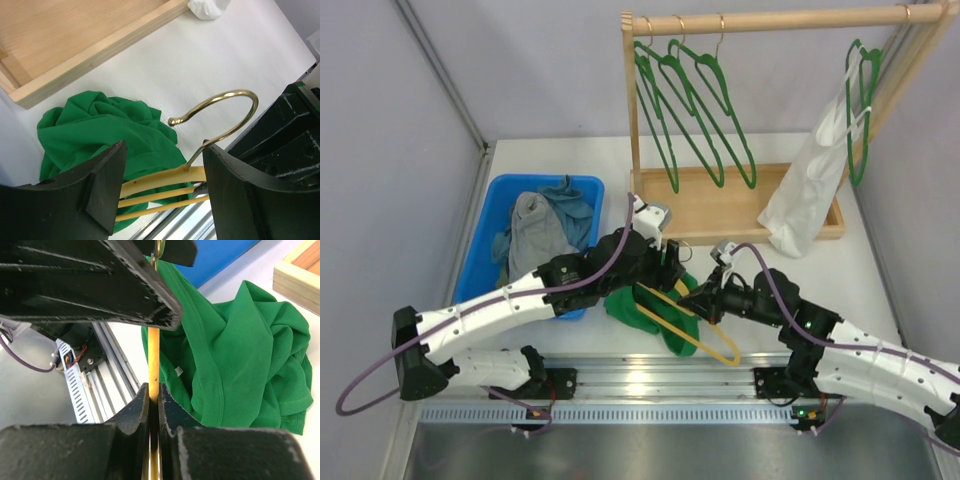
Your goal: Place the tank top on the hanger
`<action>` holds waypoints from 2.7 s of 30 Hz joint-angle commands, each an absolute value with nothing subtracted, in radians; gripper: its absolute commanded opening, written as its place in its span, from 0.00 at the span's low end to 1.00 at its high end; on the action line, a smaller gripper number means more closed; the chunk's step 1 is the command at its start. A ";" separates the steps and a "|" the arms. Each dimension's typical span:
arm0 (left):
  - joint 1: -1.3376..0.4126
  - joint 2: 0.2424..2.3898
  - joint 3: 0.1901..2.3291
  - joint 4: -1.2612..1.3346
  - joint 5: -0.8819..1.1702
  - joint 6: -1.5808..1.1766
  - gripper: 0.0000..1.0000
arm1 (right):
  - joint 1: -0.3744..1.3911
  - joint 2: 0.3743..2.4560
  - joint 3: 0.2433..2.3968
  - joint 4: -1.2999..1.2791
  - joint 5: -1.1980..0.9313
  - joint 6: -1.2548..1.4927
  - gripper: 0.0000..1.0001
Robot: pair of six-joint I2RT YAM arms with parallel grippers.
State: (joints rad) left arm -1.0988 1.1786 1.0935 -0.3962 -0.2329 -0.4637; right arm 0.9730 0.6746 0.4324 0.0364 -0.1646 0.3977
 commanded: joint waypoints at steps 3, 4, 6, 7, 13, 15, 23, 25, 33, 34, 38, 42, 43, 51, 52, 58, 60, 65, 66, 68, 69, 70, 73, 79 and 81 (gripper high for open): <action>-1.109 1.221 1.089 -0.268 -0.271 -0.434 0.67 | 0.997 0.695 0.449 0.109 -0.146 0.397 0.00; -1.114 1.229 1.069 -0.265 -0.290 -0.433 0.65 | 0.999 0.701 0.449 0.109 -0.138 0.399 0.00; -1.114 1.230 1.065 -0.265 -0.291 -0.434 0.63 | 0.999 0.703 0.451 0.109 -0.135 0.399 0.00; -1.114 1.232 1.059 -0.261 -0.293 -0.434 0.59 | 0.999 0.707 0.451 0.110 -0.133 0.399 0.00; -1.123 1.239 1.045 -0.262 -0.319 -0.428 0.35 | 1.003 0.726 0.457 0.120 -0.124 0.396 0.00; -1.124 1.238 1.042 -0.262 -0.330 -0.425 0.26 | 1.006 0.738 0.460 0.118 -0.118 0.393 0.00; -1.124 1.232 1.035 -0.271 -0.334 -0.403 0.00 | 1.028 0.782 0.506 0.078 -0.078 0.385 0.00; -1.124 1.226 1.032 -0.270 -0.334 -0.400 0.00 | 1.029 0.784 0.515 0.061 -0.060 0.393 0.03; -1.124 1.204 1.035 -0.270 -0.356 -0.382 0.00 | 1.032 0.717 0.597 -0.167 0.098 0.455 0.43; -1.126 1.204 1.035 -0.270 -0.357 -0.382 0.00 | 1.032 0.704 0.610 -0.201 0.154 0.468 0.47; -1.124 1.212 1.043 -0.270 -0.386 -0.382 0.00 | 1.032 0.618 0.621 -0.346 0.271 0.543 0.55; -1.126 1.221 1.052 -0.276 -0.454 -0.403 0.00 | 1.032 0.517 0.632 -0.463 0.229 0.587 0.56; -1.124 1.227 1.052 -0.272 -0.480 -0.410 0.00 | 1.032 0.509 0.635 -0.512 0.195 0.591 0.56; -1.126 1.293 1.075 -0.235 -0.552 -0.439 0.00 | 1.038 0.511 0.618 -0.569 0.063 0.621 0.47; -1.124 1.308 1.077 -0.232 -0.555 -0.442 0.00 | 1.043 0.517 0.609 -0.563 0.039 0.623 0.46; -1.124 1.351 1.101 -0.221 -0.571 -0.449 0.00 | 1.164 0.624 0.554 -0.441 0.047 0.683 0.38; -1.126 1.356 1.108 -0.222 -0.568 -0.449 0.00 | 1.221 0.707 0.555 -0.417 0.092 0.724 0.38; -1.126 1.354 1.117 -0.230 -0.565 -0.451 0.00 | 1.331 0.891 0.583 -0.406 0.267 0.872 0.42; -1.124 1.351 1.118 -0.232 -0.560 -0.449 0.00 | 1.336 0.911 0.586 -0.411 0.287 0.894 0.42; -1.124 1.350 1.118 -0.239 -0.557 -0.451 0.00 | 1.348 0.948 0.600 -0.416 0.327 0.945 0.42; -1.124 1.348 1.118 -0.242 -0.558 -0.449 0.00 | 1.353 0.981 0.604 -0.417 0.342 0.960 0.43; -1.126 1.345 1.118 -0.241 -0.555 -0.449 0.00 | 1.359 0.997 0.615 -0.413 0.353 0.966 0.43; -1.126 1.338 1.118 -0.247 -0.554 -0.449 0.00 | 1.370 1.058 0.644 -0.408 0.374 0.989 0.48; -1.126 1.324 1.117 -0.255 -0.546 -0.448 0.00 | 1.404 1.160 0.679 -0.409 0.412 1.045 0.54; -1.124 1.319 1.115 -0.256 -0.540 -0.448 0.00 | 1.405 1.181 0.684 -0.425 0.428 1.068 0.54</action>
State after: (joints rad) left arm -1.1278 1.3613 1.0756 -0.2909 -0.5392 -0.4431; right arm 1.3796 1.1572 0.6384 -0.4473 0.3614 1.0084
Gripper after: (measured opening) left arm 0.053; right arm 0.543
